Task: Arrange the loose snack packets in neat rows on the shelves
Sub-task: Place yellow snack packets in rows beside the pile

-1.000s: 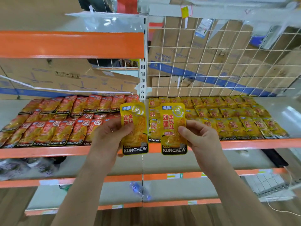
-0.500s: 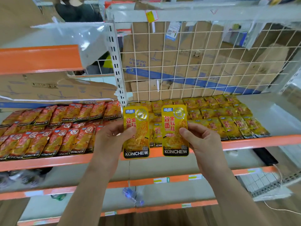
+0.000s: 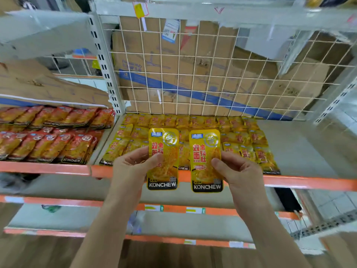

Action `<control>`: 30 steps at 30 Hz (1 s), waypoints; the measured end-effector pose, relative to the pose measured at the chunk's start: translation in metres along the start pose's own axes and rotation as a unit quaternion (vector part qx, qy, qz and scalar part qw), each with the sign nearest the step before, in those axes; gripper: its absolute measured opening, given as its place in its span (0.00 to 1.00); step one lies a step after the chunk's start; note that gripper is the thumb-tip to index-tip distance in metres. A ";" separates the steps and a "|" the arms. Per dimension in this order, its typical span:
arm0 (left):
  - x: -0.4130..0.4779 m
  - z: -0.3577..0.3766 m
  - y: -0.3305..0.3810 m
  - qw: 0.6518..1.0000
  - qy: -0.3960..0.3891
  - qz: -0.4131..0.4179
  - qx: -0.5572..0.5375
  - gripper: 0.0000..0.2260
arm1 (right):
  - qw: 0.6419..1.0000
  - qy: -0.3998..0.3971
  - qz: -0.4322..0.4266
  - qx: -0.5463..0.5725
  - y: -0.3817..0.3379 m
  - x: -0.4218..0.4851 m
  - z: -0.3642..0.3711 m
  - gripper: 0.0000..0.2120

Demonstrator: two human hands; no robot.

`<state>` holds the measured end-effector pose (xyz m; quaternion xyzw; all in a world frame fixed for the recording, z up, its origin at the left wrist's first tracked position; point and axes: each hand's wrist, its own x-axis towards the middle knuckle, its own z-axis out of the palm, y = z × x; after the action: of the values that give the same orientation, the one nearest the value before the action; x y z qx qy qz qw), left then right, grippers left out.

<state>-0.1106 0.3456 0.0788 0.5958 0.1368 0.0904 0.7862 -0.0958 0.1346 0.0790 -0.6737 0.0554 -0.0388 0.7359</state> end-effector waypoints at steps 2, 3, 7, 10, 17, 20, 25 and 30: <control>-0.008 0.015 -0.005 1.000 0.005 -0.001 0.009 0.13 | 1.000 0.014 0.015 0.000 0.000 0.003 -0.014 0.09; -0.011 0.022 -0.006 1.000 0.003 -0.001 0.010 0.14 | 1.000 0.017 0.020 0.003 0.000 0.004 -0.019 0.10; -0.012 0.036 -0.012 1.000 0.007 0.001 0.021 0.13 | 0.999 0.019 0.039 0.016 0.004 0.009 -0.033 0.12; -0.009 0.040 -0.017 1.000 0.020 -0.012 0.010 0.12 | 0.998 0.033 0.052 0.024 0.010 0.016 -0.035 0.10; 0.009 0.040 -0.027 0.998 0.039 -0.040 0.012 0.08 | 0.996 0.039 0.075 0.008 0.019 0.032 -0.026 0.13; 0.022 0.042 -0.025 0.999 0.037 -0.033 0.019 0.07 | 0.996 0.040 0.076 0.000 0.020 0.046 -0.021 0.10; 0.052 0.034 -0.015 0.998 0.042 -0.030 0.030 0.07 | 0.997 0.035 0.071 -0.012 0.021 0.074 0.000 0.12; 0.079 0.025 -0.012 0.998 0.043 -0.019 0.045 0.07 | 0.998 0.040 0.054 -0.004 0.030 0.095 0.022 0.11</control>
<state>-0.0284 0.3437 0.0650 0.6237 0.1856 0.0946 0.7534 0.0008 0.1461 0.0482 -0.6707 0.1212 -0.0251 0.7313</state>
